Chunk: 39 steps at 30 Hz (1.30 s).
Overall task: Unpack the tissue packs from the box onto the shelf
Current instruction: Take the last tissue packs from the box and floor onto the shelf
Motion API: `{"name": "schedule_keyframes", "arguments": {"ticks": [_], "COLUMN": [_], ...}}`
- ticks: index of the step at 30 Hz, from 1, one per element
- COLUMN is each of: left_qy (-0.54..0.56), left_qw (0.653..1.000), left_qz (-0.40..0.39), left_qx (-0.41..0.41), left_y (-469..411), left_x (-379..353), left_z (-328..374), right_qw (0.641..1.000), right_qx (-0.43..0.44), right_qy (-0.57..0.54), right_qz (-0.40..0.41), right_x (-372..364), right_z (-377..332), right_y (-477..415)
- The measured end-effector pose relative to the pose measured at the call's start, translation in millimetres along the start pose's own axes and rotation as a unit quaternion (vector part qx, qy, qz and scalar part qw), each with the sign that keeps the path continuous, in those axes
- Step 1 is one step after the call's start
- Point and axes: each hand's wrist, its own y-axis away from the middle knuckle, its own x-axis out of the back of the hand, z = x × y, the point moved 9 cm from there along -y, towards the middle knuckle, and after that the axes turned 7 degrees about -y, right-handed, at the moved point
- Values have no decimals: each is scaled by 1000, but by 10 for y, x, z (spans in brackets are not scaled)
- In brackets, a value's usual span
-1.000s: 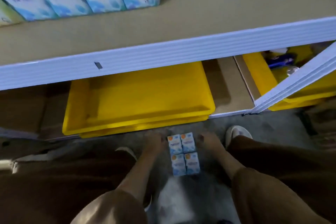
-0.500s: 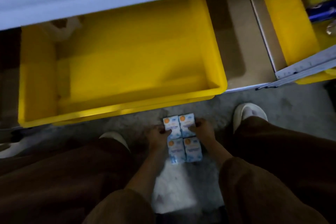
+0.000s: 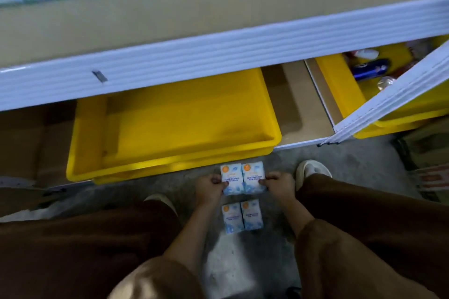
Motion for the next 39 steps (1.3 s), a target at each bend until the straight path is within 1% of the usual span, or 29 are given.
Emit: {"name": "schedule_keyframes", "arguments": {"ticks": [7,10,15,20,24,26,31,34,39], "left_qy": [10,14,50,57,56,64,79,80,43], "left_qw": [996,989,975,950,921,909,895,903,916], "left_qz": [5,20,38,59,85,95,113,105,114], "left_qx": [-91,-149,-214,-303,-376,-401,-425,-409,-383], "left_y": [646,951,1508,2019,2384,2507,2592,2438,2114], "left_x": [312,454,681,946,1222,1366,1623,1653,1671], "left_z": [689,989,1454,1910,2306,2518,3038,3242,3490], "right_qw": [994,988,975,960,950,944,937,939,952], "right_qx": [94,133,190,241,267,279,289,284,260], "right_qy": [-49,-69,-97,-130,-152,-165,-186,-179,-137], "right_qz": [34,48,60,60,59,56,68,71,88], "right_x": [580,835,1264,1616,1834,1929,2099,2095,2009], "right_z": [-676,-964,-1471,-1952,-2287,-2487,-3007,-3282,-3577], "right_y": [497,707,1217,1769,2024,2116,2198,2097,1789]}}
